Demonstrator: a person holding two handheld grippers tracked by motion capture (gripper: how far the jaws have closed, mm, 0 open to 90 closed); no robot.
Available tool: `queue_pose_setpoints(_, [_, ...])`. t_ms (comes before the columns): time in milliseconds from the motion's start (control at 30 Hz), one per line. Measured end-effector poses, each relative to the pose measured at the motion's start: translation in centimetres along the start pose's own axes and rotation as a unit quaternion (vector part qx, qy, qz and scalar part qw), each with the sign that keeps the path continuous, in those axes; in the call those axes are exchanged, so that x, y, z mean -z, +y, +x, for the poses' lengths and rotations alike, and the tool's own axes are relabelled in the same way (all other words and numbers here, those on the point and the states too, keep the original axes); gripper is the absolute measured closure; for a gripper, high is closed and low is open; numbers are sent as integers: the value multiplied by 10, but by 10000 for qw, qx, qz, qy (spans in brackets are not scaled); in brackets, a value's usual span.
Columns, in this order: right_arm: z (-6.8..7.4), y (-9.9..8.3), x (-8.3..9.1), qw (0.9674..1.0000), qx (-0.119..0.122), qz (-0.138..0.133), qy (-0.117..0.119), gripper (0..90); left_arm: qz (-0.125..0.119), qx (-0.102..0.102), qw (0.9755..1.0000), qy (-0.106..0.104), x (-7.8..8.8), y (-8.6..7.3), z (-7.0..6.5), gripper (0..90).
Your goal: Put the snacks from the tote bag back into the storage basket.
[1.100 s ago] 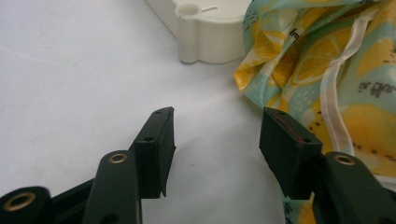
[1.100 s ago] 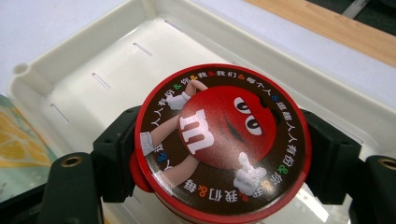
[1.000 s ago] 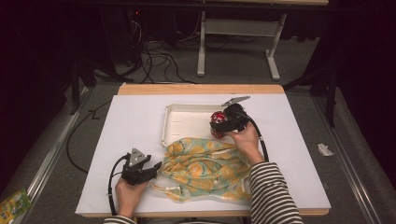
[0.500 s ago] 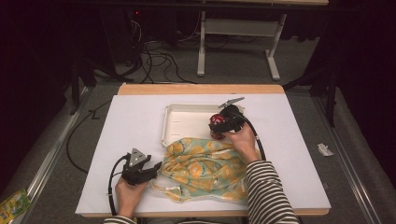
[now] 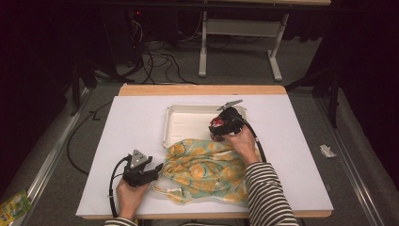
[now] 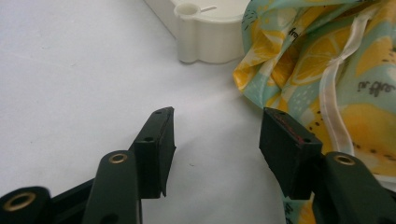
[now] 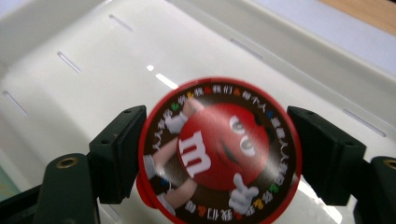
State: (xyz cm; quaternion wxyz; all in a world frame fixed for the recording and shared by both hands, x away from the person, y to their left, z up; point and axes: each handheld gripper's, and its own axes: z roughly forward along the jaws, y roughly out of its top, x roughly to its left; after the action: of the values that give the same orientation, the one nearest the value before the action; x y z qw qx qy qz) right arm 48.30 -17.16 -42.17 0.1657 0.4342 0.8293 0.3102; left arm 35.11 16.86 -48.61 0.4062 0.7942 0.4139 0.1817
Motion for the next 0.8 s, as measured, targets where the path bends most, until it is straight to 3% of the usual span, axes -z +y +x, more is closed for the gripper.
queue_pose_setpoints(367, [0,-5,6,9996,-224,110,-108,211,2,-14,10000,7,0,0,0,460])
queue_pose_setpoints(500, [0,-6,6,9992,-361,169,-50,246,-3,-14,10000,12,0,0,0,460])
queue_pose_setpoints(800, [-1,-7,6,9995,-246,168,-66,252,22,-17,10000,14,-1,0,-1,461])
